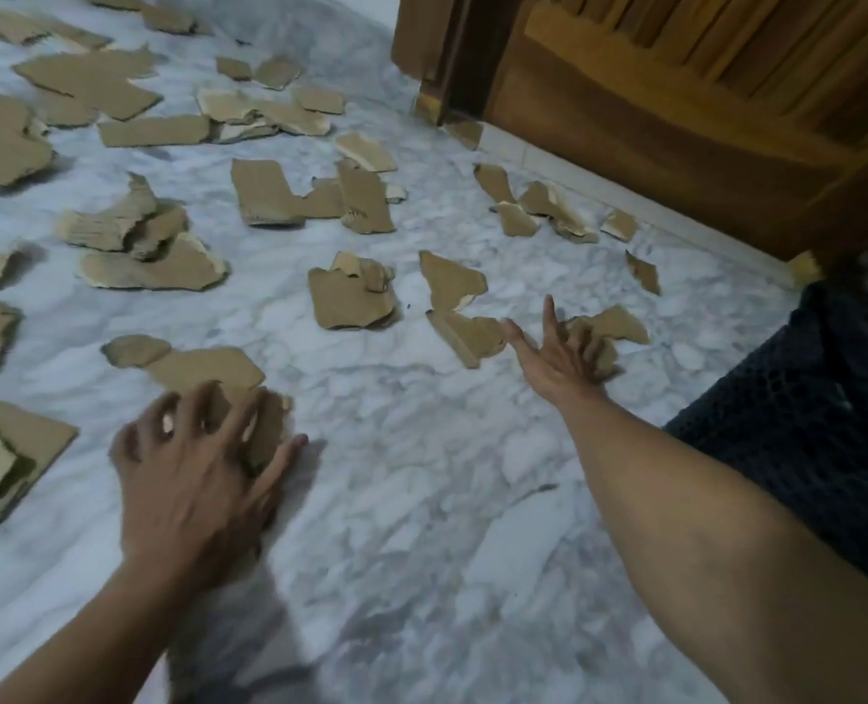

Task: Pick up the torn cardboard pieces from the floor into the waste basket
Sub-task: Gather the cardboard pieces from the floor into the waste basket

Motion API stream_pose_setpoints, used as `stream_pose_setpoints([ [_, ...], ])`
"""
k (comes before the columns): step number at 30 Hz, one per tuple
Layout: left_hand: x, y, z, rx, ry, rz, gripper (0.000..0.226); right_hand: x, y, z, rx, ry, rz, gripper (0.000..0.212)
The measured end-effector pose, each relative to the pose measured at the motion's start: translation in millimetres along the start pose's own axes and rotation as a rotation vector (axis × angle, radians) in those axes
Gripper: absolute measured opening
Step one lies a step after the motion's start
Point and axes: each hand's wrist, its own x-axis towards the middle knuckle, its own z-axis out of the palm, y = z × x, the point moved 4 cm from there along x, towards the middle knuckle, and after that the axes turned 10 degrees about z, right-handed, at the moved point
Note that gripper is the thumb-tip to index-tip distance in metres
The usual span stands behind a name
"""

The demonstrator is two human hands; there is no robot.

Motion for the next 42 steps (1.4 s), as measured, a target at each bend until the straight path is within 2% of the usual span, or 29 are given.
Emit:
stream_pose_setpoints([
  [4,37,-4,1,-0.029,0.091,-0.029,0.071,7,-44,15,-0.013,-0.006,-0.139,0.106],
  [8,58,-22,7,0.031,0.011,-0.097,0.084,-9,-108,30,-0.03,-0.046,-0.292,0.105],
  [11,62,-45,5,0.124,-0.034,-0.153,0.084,-29,-151,40,-0.034,-0.076,-0.365,0.106],
  [13,60,-68,-4,0.131,-0.012,-0.23,0.087,-44,-182,53,-0.058,-0.142,-0.409,0.112],
  [15,51,-96,-17,0.11,-0.009,-0.374,0.099,-62,-215,72,-0.113,-0.162,-0.442,0.119],
  [19,28,-152,-29,-0.056,-0.045,-0.709,0.118,-106,-264,109,-0.19,-0.11,-0.578,0.115],
  [22,27,-172,-29,-0.058,-0.097,-0.725,0.117,-132,-282,117,-0.176,-0.034,-0.682,0.1],
  [24,28,-172,-31,0.027,-0.046,-0.681,0.109,-134,-285,112,-0.162,0.009,-0.734,0.098],
  [26,28,-171,-37,0.092,0.034,-0.654,0.102,-129,-286,107,-0.162,-0.031,-0.683,0.116],
  [28,30,-171,-42,0.089,0.071,-0.628,0.095,-121,-285,106,-0.18,-0.153,-0.555,0.14],
  [29,31,-173,-45,0.095,0.066,-0.61,0.096,-119,-287,106,-0.193,-0.194,-0.524,0.145],
  [31,31,-184,-49,0.105,0.02,-0.61,0.108,-122,-293,104,-0.233,-0.211,-0.538,0.137],
  [35,14,-210,-47,-0.09,-0.109,-0.792,0.128,-140,-306,100,-0.209,-0.232,-0.613,0.112],
  [39,9,-205,-56,-0.053,-0.07,-0.765,0.123,-172,-303,97,-0.202,-0.293,-0.567,0.133],
  [42,4,-201,-63,-0.146,-0.002,-0.809,0.134,-201,-301,102,-0.219,-0.325,-0.56,0.124],
])
